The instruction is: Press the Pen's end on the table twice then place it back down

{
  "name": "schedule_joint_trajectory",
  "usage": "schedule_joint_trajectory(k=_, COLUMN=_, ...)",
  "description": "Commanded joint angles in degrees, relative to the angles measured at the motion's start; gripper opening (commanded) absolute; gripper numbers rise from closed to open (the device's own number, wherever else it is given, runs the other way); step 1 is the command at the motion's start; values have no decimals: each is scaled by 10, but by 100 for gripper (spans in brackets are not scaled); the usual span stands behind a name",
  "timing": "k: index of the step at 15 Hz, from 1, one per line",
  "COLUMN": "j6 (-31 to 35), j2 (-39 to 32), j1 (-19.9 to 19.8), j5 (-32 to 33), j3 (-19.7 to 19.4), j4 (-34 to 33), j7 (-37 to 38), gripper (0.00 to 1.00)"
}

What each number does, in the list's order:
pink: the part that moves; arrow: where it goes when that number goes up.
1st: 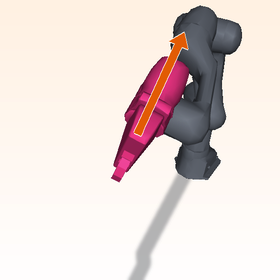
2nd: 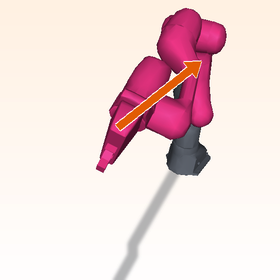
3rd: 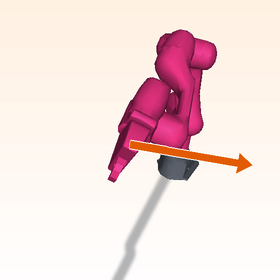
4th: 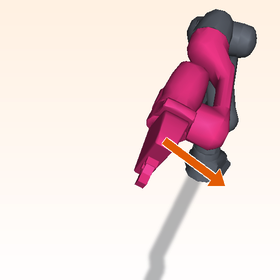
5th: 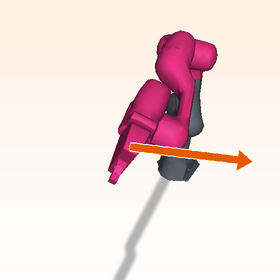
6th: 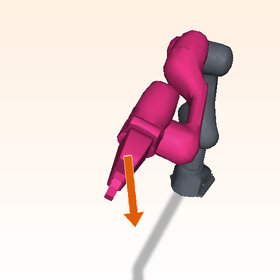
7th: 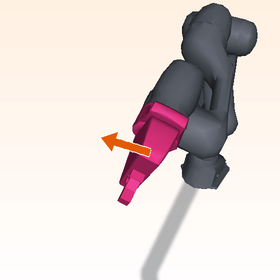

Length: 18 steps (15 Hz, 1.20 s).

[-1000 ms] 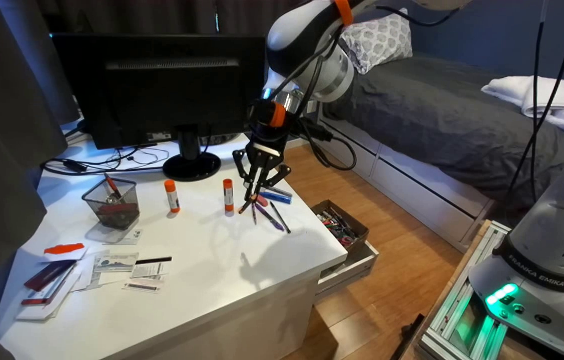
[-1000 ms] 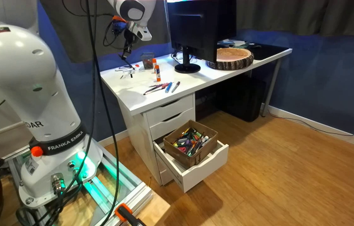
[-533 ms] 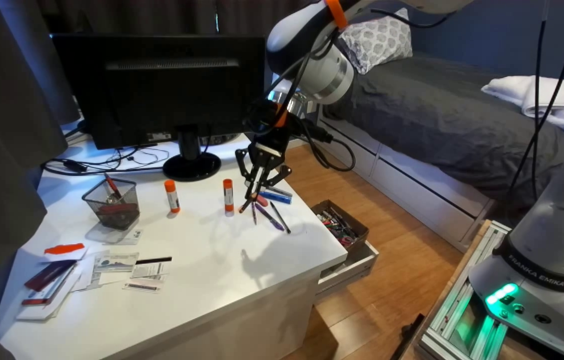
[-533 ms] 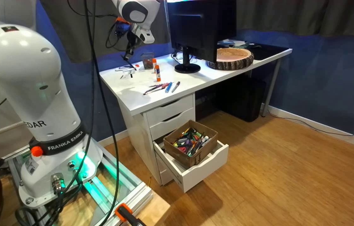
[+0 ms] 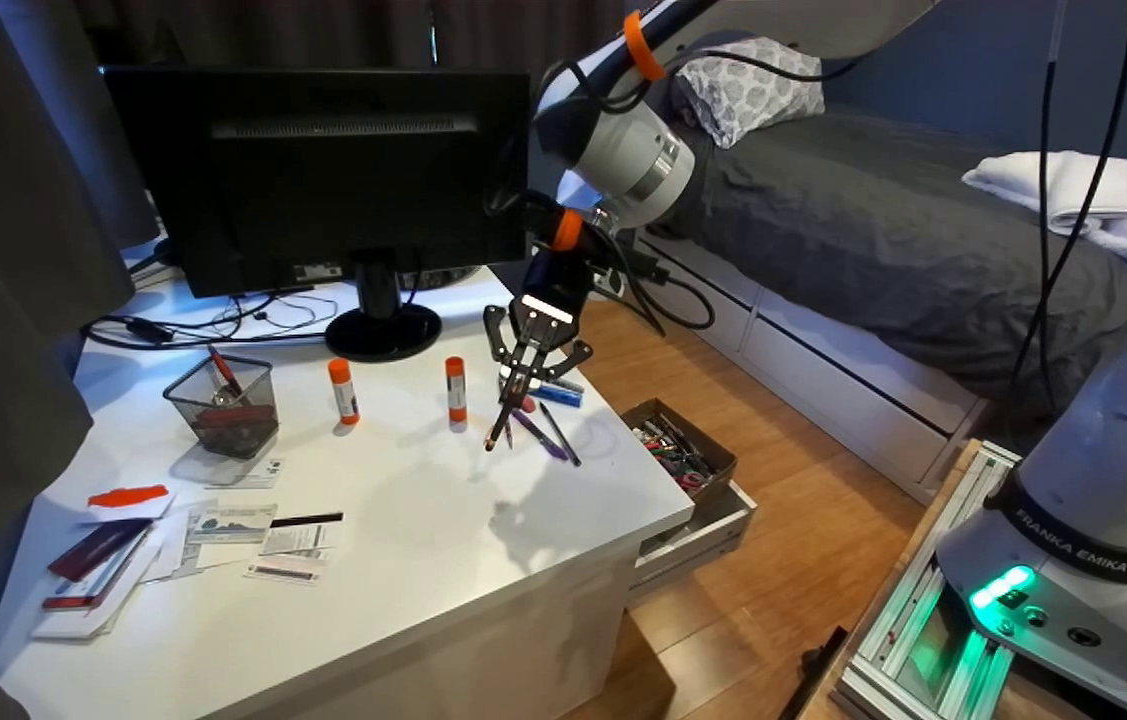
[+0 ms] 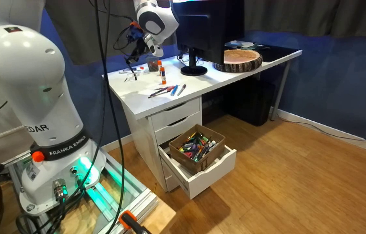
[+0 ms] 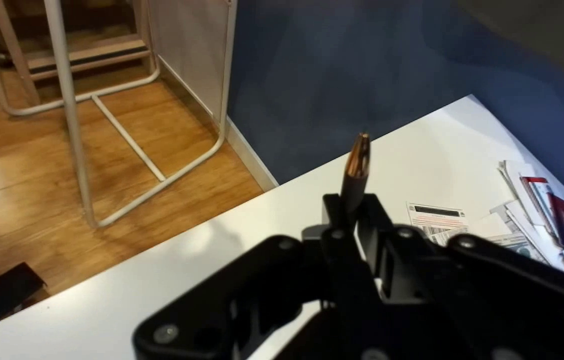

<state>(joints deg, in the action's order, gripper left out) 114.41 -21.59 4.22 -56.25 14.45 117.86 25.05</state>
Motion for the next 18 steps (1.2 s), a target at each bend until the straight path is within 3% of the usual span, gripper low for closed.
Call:
schedule_joint_trajectory(k=1, j6=-35, j2=-55, j1=17, j5=-39, j3=-31, j4=-33, j7=-17, gripper=3)
schedule_joint_trajectory(k=8, j6=-77, j2=-126, j1=21, j5=-76, j3=-57, j4=-67, j7=2, gripper=3)
schedule_joint_trajectory(k=18, j6=-73, j2=-176, j1=51, j5=-60, j3=-86, j4=-99, j7=77, gripper=3)
